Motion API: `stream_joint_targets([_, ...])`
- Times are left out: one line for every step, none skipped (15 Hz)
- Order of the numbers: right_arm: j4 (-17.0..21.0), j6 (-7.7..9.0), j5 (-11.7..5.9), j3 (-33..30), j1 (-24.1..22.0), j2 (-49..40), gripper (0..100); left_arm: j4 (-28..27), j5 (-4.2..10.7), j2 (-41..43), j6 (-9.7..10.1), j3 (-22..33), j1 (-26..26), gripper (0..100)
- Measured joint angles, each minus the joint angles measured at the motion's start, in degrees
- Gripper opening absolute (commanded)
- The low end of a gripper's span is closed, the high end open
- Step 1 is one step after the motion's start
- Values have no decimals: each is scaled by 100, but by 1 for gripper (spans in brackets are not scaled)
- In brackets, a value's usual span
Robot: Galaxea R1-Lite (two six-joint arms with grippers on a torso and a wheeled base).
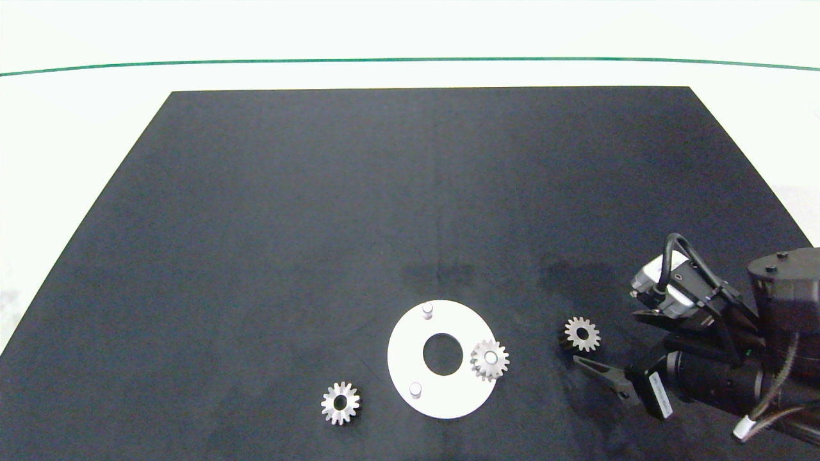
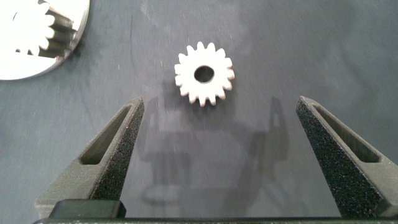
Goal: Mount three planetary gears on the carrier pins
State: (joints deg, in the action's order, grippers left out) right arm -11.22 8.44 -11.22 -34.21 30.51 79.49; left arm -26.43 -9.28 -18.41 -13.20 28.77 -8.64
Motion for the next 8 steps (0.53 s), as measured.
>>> stream_joint_targets([-7,2,2,-30,0,112,100,2,0,-2,1,2,-6,100])
stream_joint_targets([-16,-1,4,-71,2,212,100,2,0,-5,0,2,-6,100])
stream_joint_targets([-13,-4,4,-99,7,300,100,11,-4,-9,0,4,-11,100])
stream_joint_targets([-13,-6,4,-127,13,374,100,24,-1,-11,1,4,-39,100])
stream_joint_targets([-16,-6,4,-165,18,449,100,30,0,-13,4,6,-74,100])
stream_joint_targets([-18,-6,4,-239,22,529,100,37,2,-16,1,6,-87,100])
stream_joint_targets([-13,-6,9,-286,22,589,100,37,0,-16,4,6,-95,100])
stream_joint_targets([-18,-9,6,-344,24,645,99,37,0,-16,1,6,-98,100])
